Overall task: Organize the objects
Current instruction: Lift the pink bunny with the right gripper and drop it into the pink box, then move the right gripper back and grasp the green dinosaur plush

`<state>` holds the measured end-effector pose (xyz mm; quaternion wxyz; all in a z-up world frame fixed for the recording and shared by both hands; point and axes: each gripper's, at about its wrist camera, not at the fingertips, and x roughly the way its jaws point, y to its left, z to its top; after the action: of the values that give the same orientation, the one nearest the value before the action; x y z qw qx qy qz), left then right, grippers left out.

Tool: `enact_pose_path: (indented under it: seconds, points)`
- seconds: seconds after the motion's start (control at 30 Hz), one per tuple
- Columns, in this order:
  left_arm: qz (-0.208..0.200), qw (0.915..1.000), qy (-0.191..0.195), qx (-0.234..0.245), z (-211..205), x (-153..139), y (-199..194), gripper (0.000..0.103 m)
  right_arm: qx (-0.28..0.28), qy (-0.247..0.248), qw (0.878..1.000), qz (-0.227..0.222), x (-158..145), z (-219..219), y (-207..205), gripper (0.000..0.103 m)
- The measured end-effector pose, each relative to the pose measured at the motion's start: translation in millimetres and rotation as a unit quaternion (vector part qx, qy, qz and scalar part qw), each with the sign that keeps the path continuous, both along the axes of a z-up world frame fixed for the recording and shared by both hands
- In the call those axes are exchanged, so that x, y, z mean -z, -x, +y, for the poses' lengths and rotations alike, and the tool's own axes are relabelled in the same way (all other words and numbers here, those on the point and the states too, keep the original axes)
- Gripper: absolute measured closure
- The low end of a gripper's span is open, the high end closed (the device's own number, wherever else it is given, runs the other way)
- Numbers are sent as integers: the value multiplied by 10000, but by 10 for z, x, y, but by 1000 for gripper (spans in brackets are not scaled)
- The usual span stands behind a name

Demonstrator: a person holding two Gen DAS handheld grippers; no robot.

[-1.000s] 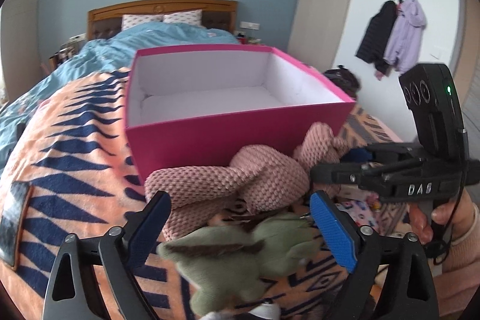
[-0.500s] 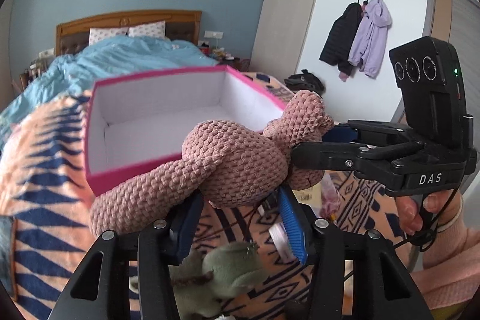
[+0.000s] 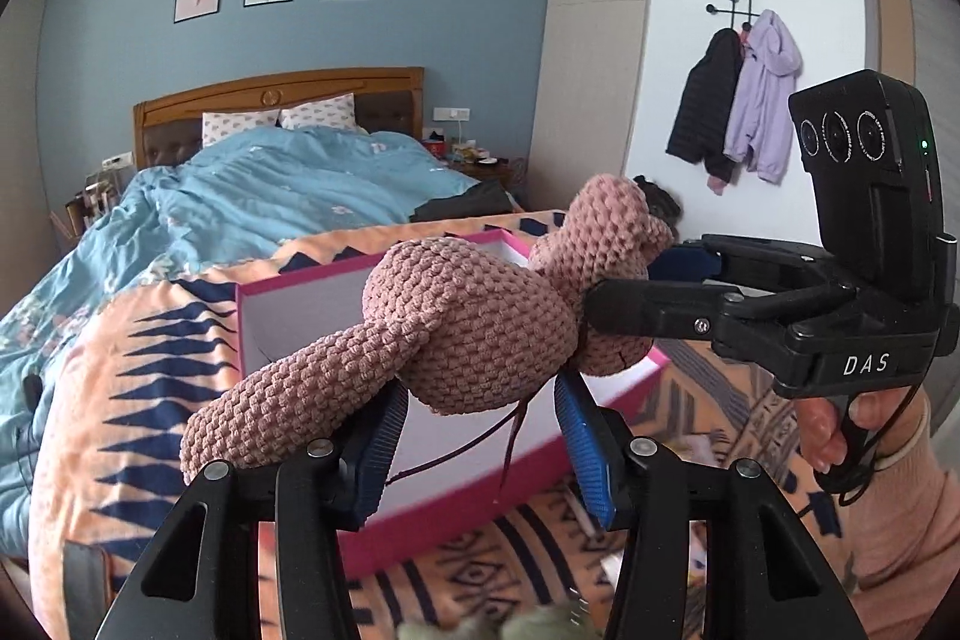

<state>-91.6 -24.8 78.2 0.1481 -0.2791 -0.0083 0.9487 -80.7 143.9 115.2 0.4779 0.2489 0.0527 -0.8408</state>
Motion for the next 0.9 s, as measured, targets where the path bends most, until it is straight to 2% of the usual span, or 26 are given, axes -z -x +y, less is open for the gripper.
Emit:
enact_pose_path:
  seconds: [0.27,0.47,0.67,0.83,0.9]
  points:
    - [-653,9975,-159,-228,-141,383,466,51,58,-245,9993,-284,268,-262,416,47]
    - [-1217,9918,-101,-379,-155,708,684,51,61,-613,9954,-728,658,-417,665,47]
    - [-1137,9910,306,-640,-86,755,575,48,-73,-878,9863,-1397,969,-507,858,44]
    - [-974,9911,259,-864,-156,674,392,45,102,-1044,9833,-1484,1083,-506,919,44]
    - [-838,9926,150,-865,-213,616,294,40,157,-1005,9844,-1436,1068,-469,888,44]
